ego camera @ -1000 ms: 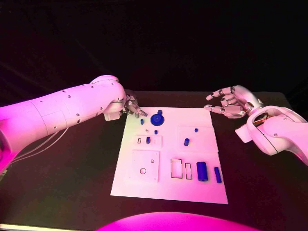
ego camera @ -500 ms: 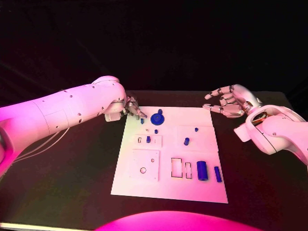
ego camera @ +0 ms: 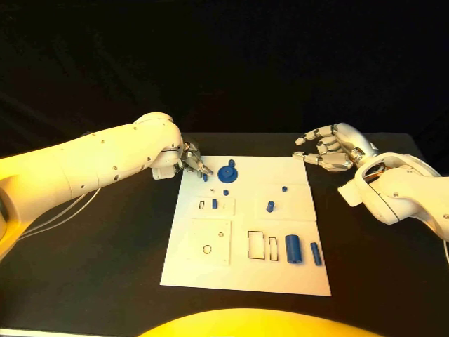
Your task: Assemble the parts on the task board
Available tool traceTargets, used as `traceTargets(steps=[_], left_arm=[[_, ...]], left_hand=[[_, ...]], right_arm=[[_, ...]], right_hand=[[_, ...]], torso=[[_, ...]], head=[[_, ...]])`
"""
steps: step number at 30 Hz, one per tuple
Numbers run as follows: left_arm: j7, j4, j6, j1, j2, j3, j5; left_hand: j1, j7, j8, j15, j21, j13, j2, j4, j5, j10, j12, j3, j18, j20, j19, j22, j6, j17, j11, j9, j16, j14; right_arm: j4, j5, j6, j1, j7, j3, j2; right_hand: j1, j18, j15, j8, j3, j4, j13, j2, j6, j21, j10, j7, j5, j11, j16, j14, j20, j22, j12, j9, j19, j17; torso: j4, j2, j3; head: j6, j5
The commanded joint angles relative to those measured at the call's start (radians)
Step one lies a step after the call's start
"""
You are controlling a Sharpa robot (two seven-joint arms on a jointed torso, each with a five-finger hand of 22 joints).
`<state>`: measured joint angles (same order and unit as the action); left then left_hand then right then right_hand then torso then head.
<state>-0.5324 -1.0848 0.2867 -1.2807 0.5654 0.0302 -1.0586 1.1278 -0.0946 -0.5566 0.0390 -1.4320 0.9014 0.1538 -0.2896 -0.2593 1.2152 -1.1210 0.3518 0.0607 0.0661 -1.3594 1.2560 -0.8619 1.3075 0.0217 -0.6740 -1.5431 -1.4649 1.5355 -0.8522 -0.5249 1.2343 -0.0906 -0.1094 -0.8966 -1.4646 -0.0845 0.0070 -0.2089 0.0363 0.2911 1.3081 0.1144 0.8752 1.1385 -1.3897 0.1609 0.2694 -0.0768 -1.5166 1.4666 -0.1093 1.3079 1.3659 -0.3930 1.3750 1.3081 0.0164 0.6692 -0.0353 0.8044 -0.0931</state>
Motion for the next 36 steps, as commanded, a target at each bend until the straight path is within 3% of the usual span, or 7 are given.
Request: traceTargets(steps=[1, 14, 21, 25, 27, 36], left_arm=[[0.005, 0.002, 0.021, 0.000, -0.004, 0.000, 0.018], [0.007, 0.010, 0.034, 0.002, -0.008, 0.003, 0.040], [0.010, 0.013, 0.026, 0.002, -0.007, 0.005, 0.059], [0.011, 0.014, 0.005, 0.002, -0.003, 0.006, 0.084], [0.011, 0.013, -0.004, 0.002, 0.000, 0.006, 0.098], [0.015, -0.035, -0.019, 0.002, 0.046, 0.005, 0.172]], left_hand=[[0.020, 0.002, 0.003, 0.000, 0.003, 0.000, -0.003, 0.003, -0.004, 0.003, -0.005, 0.004, 0.010, 0.006, -0.002, 0.002, -0.013, 0.215, -0.003, 0.001, 0.000, -0.088], [0.117, 0.013, 0.005, 0.008, 0.002, -0.003, -0.028, 0.012, -0.003, 0.005, -0.006, 0.047, 0.009, 0.000, -0.003, 0.006, -0.026, 0.219, -0.012, -0.006, -0.003, -0.090], [0.195, 0.018, 0.005, 0.013, 0.002, -0.010, -0.037, 0.041, -0.002, 0.008, 0.000, 0.136, 0.009, -0.005, -0.002, 0.007, -0.028, 0.224, -0.018, -0.016, -0.006, -0.091], [0.219, 0.019, -0.010, 0.015, -0.002, -0.006, -0.033, 0.075, -0.004, 0.021, -0.001, 0.225, 0.008, -0.007, -0.008, 0.016, -0.031, 0.230, -0.021, -0.036, -0.010, -0.094], [0.209, 0.020, -0.024, 0.016, -0.005, -0.002, -0.020, 0.095, -0.005, 0.033, -0.004, 0.289, 0.006, -0.008, -0.013, 0.024, -0.033, 0.236, -0.021, -0.052, -0.013, -0.096], [0.143, 0.023, -0.052, 0.021, -0.016, 0.003, 0.016, 0.167, -0.018, 0.055, -0.006, 0.441, 0.002, -0.013, -0.030, 0.047, -0.039, 0.246, -0.026, -0.083, -0.018, -0.100]], right_arm=[[0.001, -0.002, 0.002, -0.001, -0.014, 0.000, 0.000], [0.002, -0.002, 0.002, -0.001, -0.014, 0.000, 0.001], [0.002, -0.002, 0.003, -0.001, -0.014, 0.000, 0.002], [0.000, -0.002, 0.006, -0.001, -0.012, 0.000, 0.002], [-0.001, -0.002, 0.007, -0.001, -0.012, 0.000, 0.002], [-0.005, -0.002, 0.018, -0.001, -0.009, 0.000, 0.001]], right_hand=[[0.005, -0.006, -0.005, -0.007, -0.001, -0.001, 0.041, -0.007, -0.007, 0.000, 0.003, 0.000, 0.004, 0.001, 0.005, 0.072, 0.003, 0.001, 0.001, 0.001, 0.001, 0.136], [0.007, -0.006, -0.005, -0.008, -0.001, 0.000, 0.041, -0.008, -0.006, 0.000, 0.002, 0.000, 0.005, 0.001, 0.005, 0.072, 0.003, 0.001, 0.002, 0.001, 0.001, 0.136], [0.007, -0.006, -0.005, -0.008, -0.001, 0.000, 0.041, -0.008, -0.006, 0.000, 0.002, 0.000, 0.005, 0.001, 0.005, 0.072, 0.003, 0.001, 0.002, 0.001, 0.001, 0.136], [0.009, -0.006, -0.005, -0.009, -0.001, -0.001, 0.043, -0.008, -0.006, 0.002, 0.001, 0.000, 0.007, 0.001, 0.005, 0.072, 0.003, 0.003, 0.003, 0.001, 0.002, 0.136], [0.009, -0.006, -0.005, -0.009, -0.001, 0.000, 0.043, -0.008, -0.006, 0.002, 0.000, 0.000, 0.007, 0.001, 0.006, 0.071, 0.003, 0.003, 0.004, 0.001, 0.002, 0.134], [0.016, -0.006, -0.005, -0.010, -0.001, 0.001, 0.042, -0.013, -0.008, 0.001, 0.000, 0.000, 0.008, 0.001, 0.007, 0.071, 0.003, 0.003, 0.004, 0.002, 0.003, 0.134]], torso=[[-0.0004, 0.001, -0.0010], [-0.0003, -0.001, -0.0007], [0.0009, 0.000, -0.0011], [-0.0007, -0.001, -0.0002], [-0.0013, -0.002, -0.0004], [-0.0051, -0.002, 0.0001]], head=[[0.002, 0.000], [0.009, 0.000], [0.012, -0.002], [0.013, -0.002], [0.013, -0.003], [0.015, -0.006]])
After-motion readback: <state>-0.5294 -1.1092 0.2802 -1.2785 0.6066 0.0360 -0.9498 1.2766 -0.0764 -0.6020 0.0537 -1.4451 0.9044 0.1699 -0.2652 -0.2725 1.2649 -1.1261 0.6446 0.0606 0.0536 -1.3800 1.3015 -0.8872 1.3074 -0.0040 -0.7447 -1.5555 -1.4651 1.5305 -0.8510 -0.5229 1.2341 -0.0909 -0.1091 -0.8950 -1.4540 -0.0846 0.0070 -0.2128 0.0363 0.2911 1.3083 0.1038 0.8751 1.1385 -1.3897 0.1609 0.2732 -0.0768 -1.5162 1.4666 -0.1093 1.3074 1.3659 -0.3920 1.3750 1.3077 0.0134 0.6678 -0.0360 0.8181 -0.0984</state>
